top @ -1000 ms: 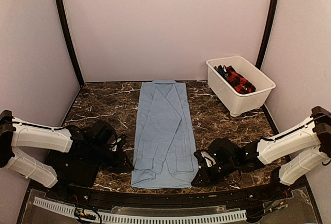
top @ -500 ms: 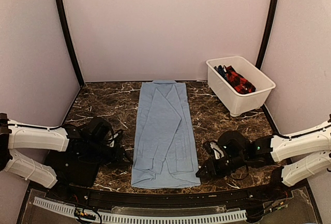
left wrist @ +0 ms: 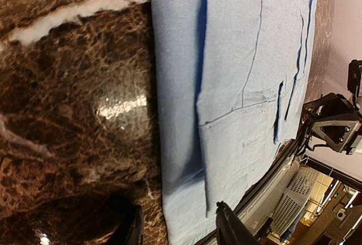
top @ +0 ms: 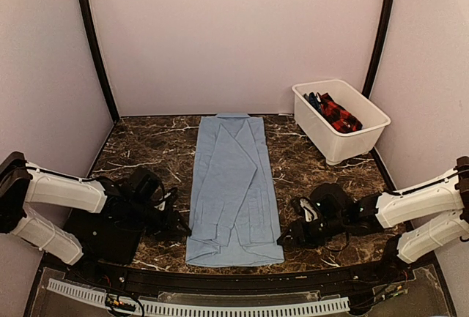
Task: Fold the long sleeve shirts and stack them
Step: Adjust the rectangle-folded shirt at the center of the board.
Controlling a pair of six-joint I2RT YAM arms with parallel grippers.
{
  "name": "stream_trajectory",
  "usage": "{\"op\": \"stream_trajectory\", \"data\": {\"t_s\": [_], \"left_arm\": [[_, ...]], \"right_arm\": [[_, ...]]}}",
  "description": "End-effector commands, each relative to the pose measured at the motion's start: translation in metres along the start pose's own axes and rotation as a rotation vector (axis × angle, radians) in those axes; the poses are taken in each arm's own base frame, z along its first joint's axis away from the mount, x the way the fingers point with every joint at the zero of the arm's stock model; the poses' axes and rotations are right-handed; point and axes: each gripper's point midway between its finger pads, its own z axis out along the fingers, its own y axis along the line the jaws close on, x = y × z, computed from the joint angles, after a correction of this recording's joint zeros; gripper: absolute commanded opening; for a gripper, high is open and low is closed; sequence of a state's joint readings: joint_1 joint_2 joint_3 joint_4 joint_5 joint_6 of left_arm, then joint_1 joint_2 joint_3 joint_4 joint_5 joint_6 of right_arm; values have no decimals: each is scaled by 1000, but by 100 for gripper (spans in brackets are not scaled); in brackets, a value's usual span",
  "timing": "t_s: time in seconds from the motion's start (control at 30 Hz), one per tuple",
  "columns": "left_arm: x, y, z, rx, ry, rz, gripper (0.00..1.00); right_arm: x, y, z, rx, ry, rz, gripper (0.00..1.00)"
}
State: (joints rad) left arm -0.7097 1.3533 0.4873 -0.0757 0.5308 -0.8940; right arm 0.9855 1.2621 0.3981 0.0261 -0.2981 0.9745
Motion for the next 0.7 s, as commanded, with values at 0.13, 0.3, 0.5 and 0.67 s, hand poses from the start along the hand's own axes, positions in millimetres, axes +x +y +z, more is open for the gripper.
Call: {"op": "stream_trajectory", "data": {"t_s": [0.13, 0.3, 0.5, 0.67], "left_arm": [[14, 14, 8, -50, 30, -14, 40], [12, 19, 9, -64, 9, -38, 38], [9, 22, 13, -71, -13, -61, 34], [12, 26, 18, -85, 2, -68, 28]], "right_arm": [[-2, 4, 6, -61, -14, 9, 45], [-2, 5, 10, -73, -11, 10, 44], [-3, 3, 12, -77, -19, 21, 44], [-2, 3, 14, -83, -19, 26, 43]]}}
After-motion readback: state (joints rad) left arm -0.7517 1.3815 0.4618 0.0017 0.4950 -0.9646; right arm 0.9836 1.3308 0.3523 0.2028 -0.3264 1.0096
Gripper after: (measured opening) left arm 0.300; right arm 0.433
